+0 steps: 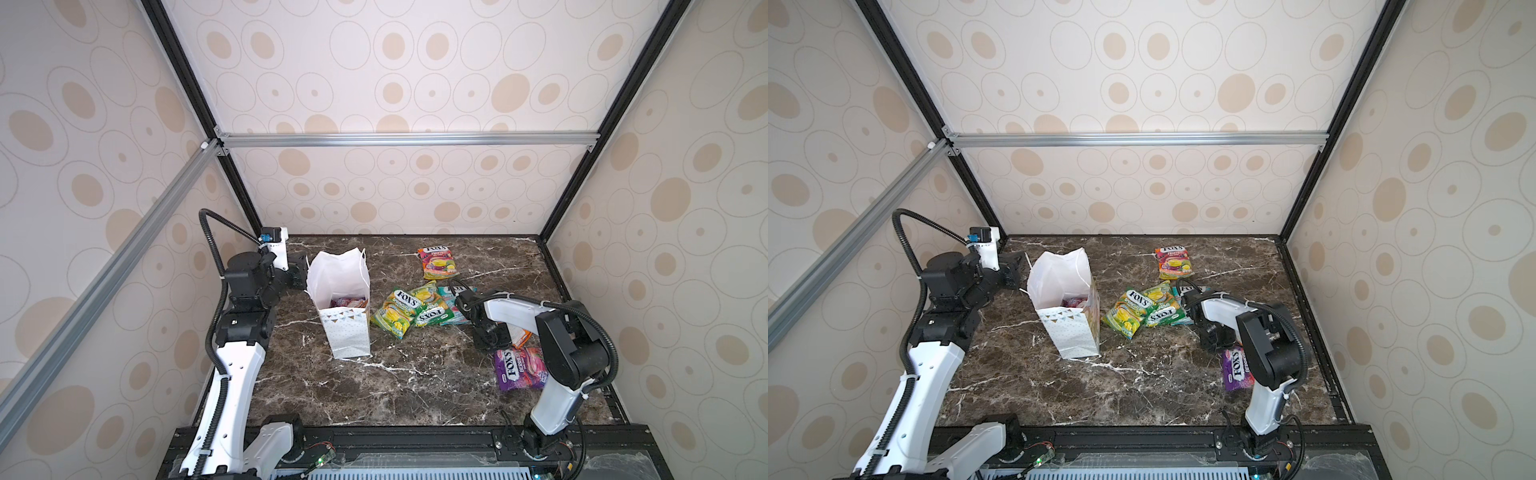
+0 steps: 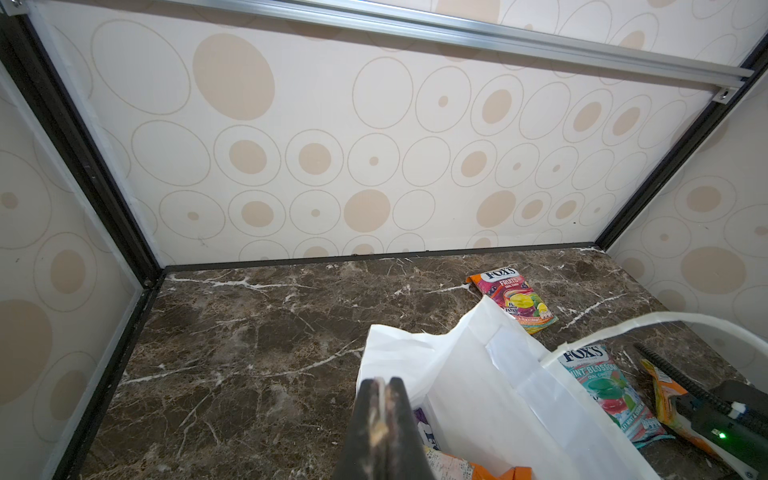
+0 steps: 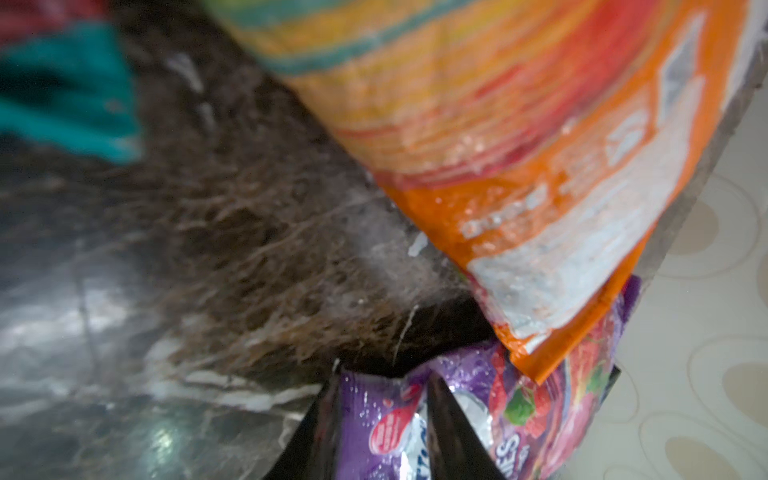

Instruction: Place the snacks into the paper bag

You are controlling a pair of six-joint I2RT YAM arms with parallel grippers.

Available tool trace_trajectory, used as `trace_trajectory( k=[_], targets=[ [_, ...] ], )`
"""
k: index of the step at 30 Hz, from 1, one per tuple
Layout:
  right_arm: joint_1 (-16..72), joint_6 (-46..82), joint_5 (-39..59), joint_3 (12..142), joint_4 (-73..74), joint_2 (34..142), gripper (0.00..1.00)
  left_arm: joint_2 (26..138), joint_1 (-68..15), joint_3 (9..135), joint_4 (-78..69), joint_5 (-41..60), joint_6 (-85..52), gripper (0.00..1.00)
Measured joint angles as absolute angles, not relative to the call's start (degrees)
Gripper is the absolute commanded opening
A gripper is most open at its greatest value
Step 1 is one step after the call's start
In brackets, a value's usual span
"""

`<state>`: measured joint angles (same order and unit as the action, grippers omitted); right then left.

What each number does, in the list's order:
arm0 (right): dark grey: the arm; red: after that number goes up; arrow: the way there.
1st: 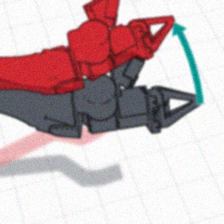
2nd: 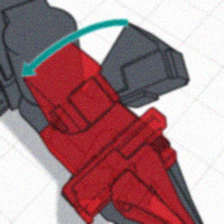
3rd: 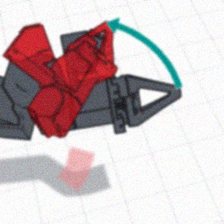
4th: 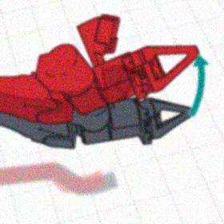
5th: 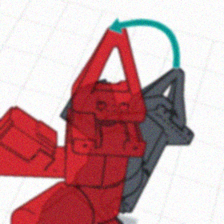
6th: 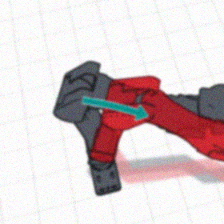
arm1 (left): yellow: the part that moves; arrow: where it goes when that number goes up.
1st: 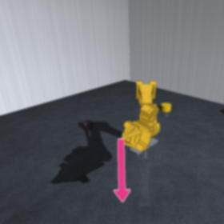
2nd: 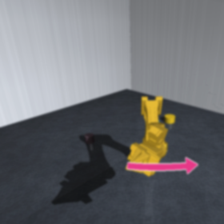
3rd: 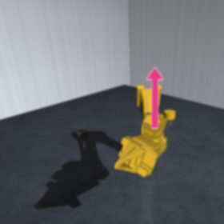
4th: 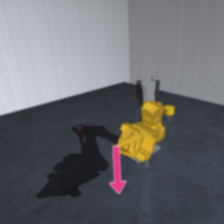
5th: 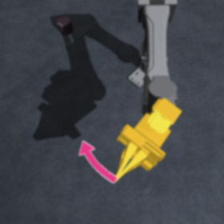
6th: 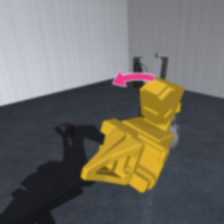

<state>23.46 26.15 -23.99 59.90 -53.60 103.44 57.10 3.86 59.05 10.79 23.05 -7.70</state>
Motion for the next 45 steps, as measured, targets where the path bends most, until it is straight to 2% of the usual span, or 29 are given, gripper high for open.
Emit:
trace_trajectory(
  k=[5,14,26,45],
  targets=[
    [23.09,26.02,-23.64,59.77,-53.08,103.94,0.00,57.10,3.86,59.05,10.79,23.05,-7.70,0.00],
    [22.85,26.02,-21.61,59.48,-52.18,102.65,0.00,57.10,3.86,59.05,10.79,23.07,-7.70,0.00],
    [22.87,24.34,-10.63,57.49,-48.31,89.65,0.00,57.10,3.86,59.05,10.79,23.05,-7.70,0.00],
    [23.20,22.61,-0.21,56.34,-45.76,80.58,0.00,57.10,3.86,59.05,10.79,23.05,-7.70,0.00]
  ],
)
